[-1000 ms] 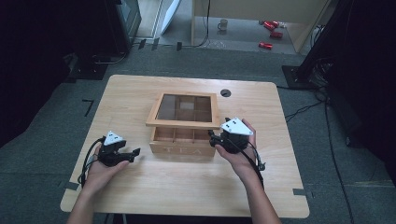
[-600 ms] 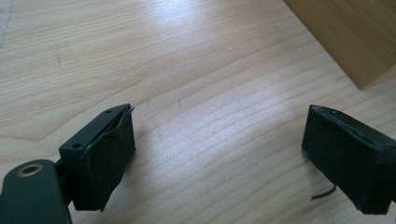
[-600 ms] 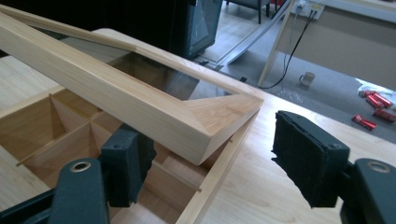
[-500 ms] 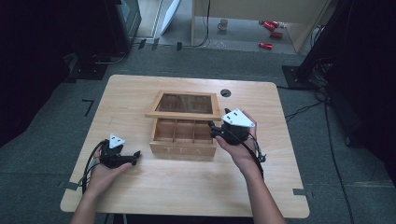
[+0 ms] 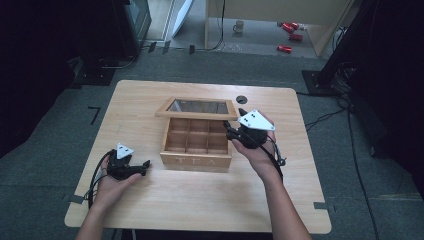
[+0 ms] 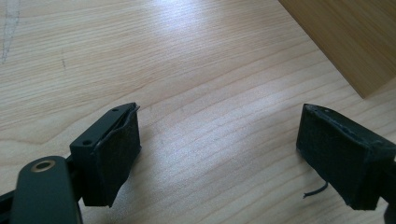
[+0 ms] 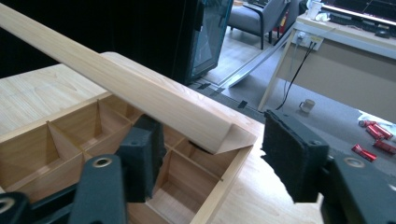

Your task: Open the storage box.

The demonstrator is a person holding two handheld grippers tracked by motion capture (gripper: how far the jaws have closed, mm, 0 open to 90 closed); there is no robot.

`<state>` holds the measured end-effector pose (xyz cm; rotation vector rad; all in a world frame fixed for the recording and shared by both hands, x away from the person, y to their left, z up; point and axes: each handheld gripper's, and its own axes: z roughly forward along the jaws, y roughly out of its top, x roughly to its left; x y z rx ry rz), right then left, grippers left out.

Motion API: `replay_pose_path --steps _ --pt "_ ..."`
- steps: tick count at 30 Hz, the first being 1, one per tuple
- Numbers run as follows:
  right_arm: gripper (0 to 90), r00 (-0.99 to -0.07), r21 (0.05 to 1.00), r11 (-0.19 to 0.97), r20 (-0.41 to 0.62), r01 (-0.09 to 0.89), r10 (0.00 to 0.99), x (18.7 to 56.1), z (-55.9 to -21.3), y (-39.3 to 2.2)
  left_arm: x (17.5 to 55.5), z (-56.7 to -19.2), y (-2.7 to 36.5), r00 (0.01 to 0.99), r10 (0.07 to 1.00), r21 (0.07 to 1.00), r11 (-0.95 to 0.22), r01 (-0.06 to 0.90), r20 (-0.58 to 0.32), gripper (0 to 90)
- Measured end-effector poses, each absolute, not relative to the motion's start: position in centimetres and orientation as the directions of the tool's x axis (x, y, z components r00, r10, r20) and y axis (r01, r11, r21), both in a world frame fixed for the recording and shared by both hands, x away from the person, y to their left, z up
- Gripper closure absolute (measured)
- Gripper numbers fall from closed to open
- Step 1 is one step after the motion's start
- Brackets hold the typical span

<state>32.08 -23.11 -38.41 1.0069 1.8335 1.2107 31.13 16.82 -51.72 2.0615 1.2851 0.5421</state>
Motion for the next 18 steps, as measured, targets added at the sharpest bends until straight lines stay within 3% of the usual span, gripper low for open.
replay_pose_path --steps 4,18 --pt "48.6 -0.449 0.944 0.256 -0.139 0.210 0.882 32.4 -37.9 -22.9 31.1 -51.7 16.8 0.433 0.901 0.707 -0.312 0.635 0.008 14.0" --pt "62.8 -0.402 0.956 0.215 -0.121 0.199 0.908 34.5 -36.4 -23.3 31.2 -51.7 16.8 0.432 0.902 0.707 -0.313 0.635 0.011 14.6"
